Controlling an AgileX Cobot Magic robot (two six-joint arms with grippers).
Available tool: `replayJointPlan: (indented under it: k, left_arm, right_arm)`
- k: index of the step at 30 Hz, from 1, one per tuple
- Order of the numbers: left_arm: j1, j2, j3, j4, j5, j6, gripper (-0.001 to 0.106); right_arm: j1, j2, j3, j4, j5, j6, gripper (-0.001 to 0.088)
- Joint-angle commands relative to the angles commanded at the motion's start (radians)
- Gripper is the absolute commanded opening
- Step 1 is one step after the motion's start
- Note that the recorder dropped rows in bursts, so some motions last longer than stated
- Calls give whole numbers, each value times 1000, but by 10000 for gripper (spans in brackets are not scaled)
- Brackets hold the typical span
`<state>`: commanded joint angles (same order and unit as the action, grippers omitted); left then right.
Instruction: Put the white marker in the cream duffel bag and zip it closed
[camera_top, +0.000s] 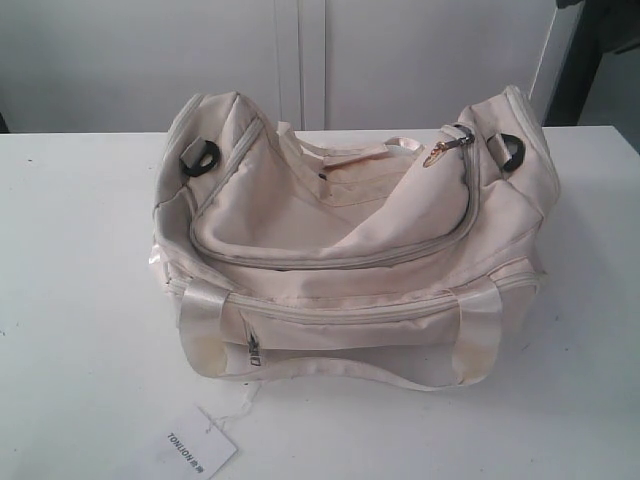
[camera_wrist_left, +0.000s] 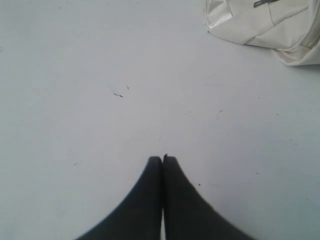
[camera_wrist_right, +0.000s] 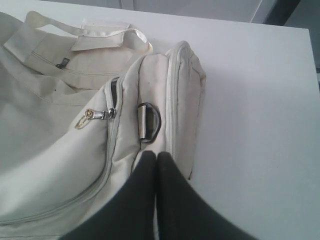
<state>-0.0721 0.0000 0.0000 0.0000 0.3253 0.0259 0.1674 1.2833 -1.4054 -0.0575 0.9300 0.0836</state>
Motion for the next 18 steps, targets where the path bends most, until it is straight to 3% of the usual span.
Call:
replayJointPlan:
  k: [10, 18]
  left_arm:
    - [0, 0, 0, 0, 0, 0, 0]
    - [0, 0, 0, 0, 0, 0, 0]
  right_arm:
    - [-26, -108, 16, -6, -47, -37, 0]
    - [-120, -237, 179, 3, -198, -35, 0]
